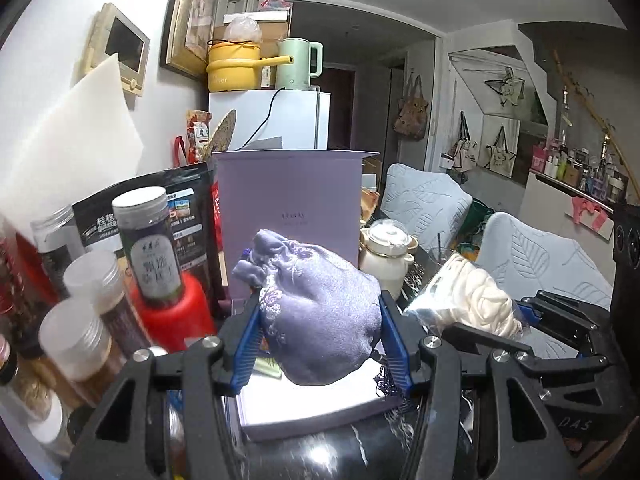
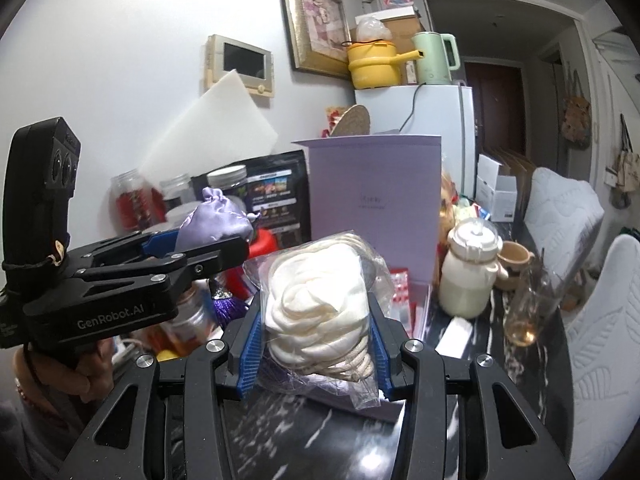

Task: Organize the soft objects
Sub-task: 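Carry the lilac pouch with the left tool while the right tool carries the clear bag toward the box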

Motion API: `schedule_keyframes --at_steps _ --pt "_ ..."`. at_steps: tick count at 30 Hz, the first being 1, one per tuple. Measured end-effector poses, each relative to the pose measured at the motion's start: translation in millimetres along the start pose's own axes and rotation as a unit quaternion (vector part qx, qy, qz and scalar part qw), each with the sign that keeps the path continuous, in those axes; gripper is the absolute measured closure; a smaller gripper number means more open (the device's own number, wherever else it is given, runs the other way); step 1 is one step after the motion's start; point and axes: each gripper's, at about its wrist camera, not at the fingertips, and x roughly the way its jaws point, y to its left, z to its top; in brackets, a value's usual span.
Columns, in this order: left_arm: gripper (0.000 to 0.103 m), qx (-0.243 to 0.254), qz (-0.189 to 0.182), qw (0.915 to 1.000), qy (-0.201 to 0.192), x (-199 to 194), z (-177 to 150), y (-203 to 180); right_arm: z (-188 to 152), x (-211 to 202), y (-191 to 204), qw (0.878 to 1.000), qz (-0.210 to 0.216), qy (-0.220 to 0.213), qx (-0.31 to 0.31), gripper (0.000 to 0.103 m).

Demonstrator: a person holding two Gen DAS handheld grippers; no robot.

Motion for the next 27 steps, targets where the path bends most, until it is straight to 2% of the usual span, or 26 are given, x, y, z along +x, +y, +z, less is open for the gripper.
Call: schedule_keyframes --at_steps 21,27 --pt "0.049 -0.007 0.015 0.9999 0.001 108.4 29.6 32.6 49.1 95.8 -52.2 0.999 -0.037 -0.016 -0.017 0.058" --pt "0.05 -0.015 0.025 0.9993 0.025 141.8 23.8 42.2 52.9 126.9 -65.4 0.999 -0.04 -0.018 -0.019 0.058"
